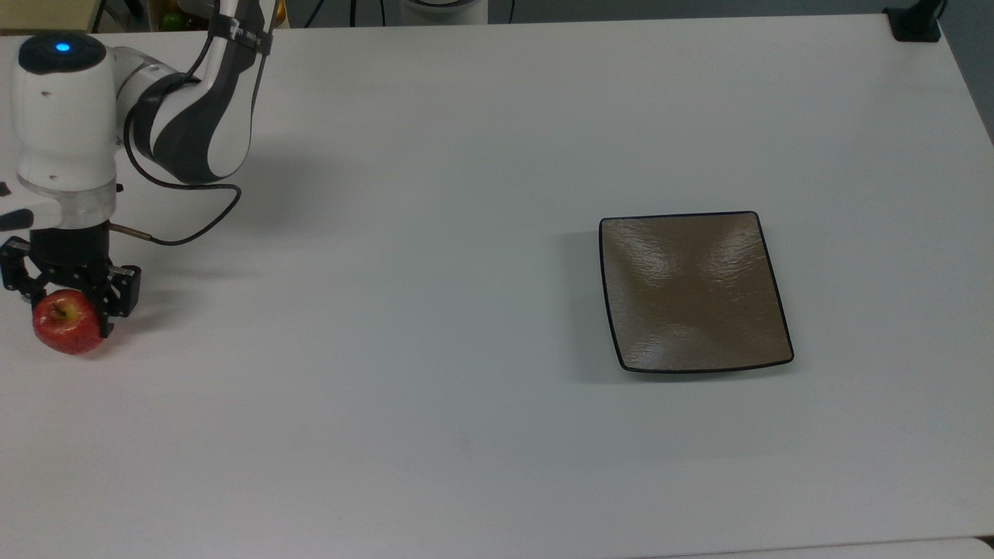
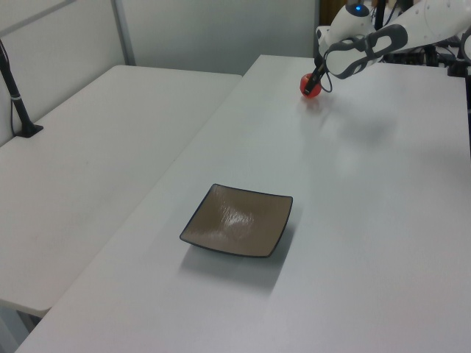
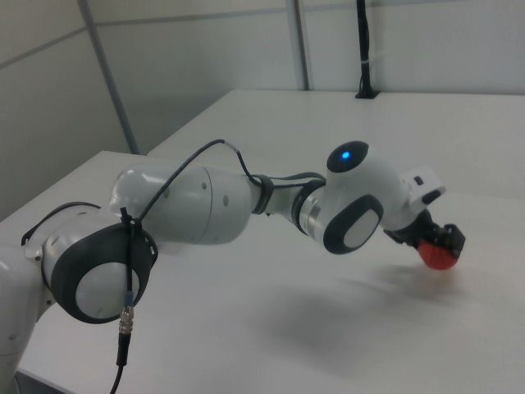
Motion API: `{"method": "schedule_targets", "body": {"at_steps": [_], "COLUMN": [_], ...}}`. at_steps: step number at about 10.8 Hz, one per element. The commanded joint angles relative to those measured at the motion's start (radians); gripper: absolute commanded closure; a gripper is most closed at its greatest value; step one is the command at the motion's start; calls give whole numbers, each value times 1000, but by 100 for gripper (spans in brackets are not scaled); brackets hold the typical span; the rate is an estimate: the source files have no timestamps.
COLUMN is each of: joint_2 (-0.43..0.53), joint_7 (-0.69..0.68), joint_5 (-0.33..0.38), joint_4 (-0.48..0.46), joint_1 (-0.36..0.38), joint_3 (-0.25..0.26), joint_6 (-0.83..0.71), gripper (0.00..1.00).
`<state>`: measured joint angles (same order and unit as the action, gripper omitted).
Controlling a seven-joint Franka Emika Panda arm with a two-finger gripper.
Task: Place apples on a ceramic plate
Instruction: 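Close the gripper on the red apple, then lift the red apple and carry it over the brown square plate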
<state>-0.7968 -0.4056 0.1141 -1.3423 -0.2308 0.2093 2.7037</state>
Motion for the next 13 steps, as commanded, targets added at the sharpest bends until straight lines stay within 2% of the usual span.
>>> {"method": "schedule_targets", "body": {"at_steps": [1,5,10,13], "joint_2": [131,310,652,774], "joint_7": [-1,63,105,148], "joint_5": [22,39,93,117], "joint_4": [-52,-55,-167,-251], "joint_1": [13,57,160,243], "joint_3": [-4,-4,-7,-25], "joint_6": [-30,-287,-812,-896], "gripper": [100,100,100,100]}}
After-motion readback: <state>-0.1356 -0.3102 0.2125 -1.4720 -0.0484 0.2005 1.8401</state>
